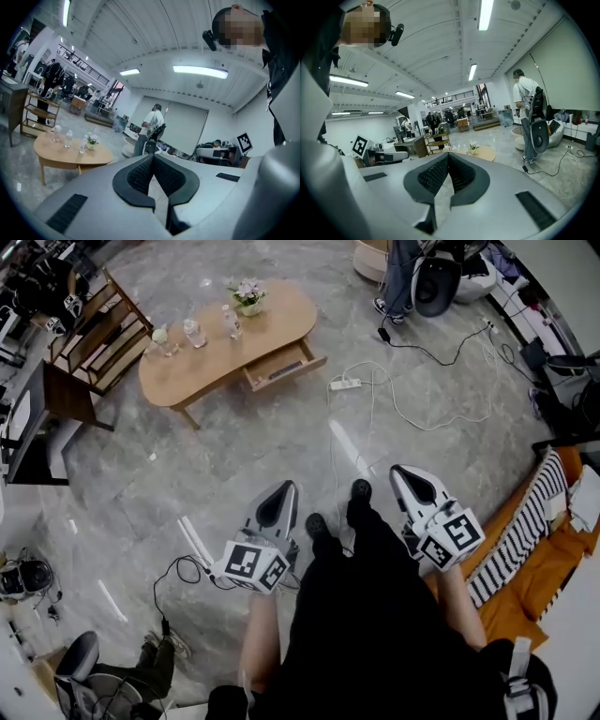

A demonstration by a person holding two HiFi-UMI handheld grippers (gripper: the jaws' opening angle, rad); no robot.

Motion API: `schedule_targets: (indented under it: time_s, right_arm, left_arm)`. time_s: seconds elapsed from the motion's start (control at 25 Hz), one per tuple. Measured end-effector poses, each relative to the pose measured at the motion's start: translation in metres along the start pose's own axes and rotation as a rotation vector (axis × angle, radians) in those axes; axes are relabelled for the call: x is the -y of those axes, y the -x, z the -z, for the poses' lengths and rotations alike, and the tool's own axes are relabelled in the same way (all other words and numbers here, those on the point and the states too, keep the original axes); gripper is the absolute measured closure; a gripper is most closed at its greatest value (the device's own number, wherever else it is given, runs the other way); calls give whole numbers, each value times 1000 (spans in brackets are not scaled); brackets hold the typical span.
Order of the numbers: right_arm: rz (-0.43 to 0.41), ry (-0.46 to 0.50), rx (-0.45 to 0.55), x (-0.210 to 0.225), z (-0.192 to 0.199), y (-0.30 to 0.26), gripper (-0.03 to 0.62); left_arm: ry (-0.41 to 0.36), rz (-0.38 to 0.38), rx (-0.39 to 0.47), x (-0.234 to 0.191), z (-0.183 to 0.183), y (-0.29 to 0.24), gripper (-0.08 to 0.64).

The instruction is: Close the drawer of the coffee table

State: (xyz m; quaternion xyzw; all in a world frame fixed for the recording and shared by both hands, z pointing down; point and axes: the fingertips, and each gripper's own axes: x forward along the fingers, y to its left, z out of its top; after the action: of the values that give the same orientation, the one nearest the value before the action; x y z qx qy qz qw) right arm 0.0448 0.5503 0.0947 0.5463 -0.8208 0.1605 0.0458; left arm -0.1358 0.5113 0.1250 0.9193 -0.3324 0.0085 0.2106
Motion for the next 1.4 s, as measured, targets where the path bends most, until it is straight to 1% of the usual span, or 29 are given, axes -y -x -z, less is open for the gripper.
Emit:
schedule_targets:
  time_s: [0.16, 0.4, 0.56, 0.72, 0.92, 1.0, 1.12, 1.28, 1.4]
  right_arm:
    - [-22, 13, -7, 16, -2, -12, 580]
    - [-63, 14, 7, 57, -13, -52, 580]
    - [-109, 34, 21, 86, -33, -85, 580]
    - [-155, 18, 41, 126, -51, -110, 580]
    - [-214, 7, 29, 169, -60, -140, 580]
    - [-232, 2, 18, 183, -60, -152, 580]
    - [-255, -9, -11, 200, -56, -169, 580]
    - [-278, -25, -53, 209, -47, -188, 580]
    - [-286, -19, -77, 206, -42, -204, 580]
  left_arm:
    - [2, -17, -17, 1, 4, -14, 546]
    - [-21, -58, -10, -5, -11, -46, 546]
    - [-64, -32, -4, -7, -27, -82, 546]
    - [-87, -45, 2, -5, -46, -129, 546]
    - [-83, -109, -5, -8, -48, -174, 546]
    - [-83, -151, -13, -13, -49, -186, 546]
    - [-65, -226, -18, -25, -53, -195, 546]
    - [-38, -282, -32, -41, -50, -195, 546]
    - [-25, -303, -39, -56, -46, -192, 546]
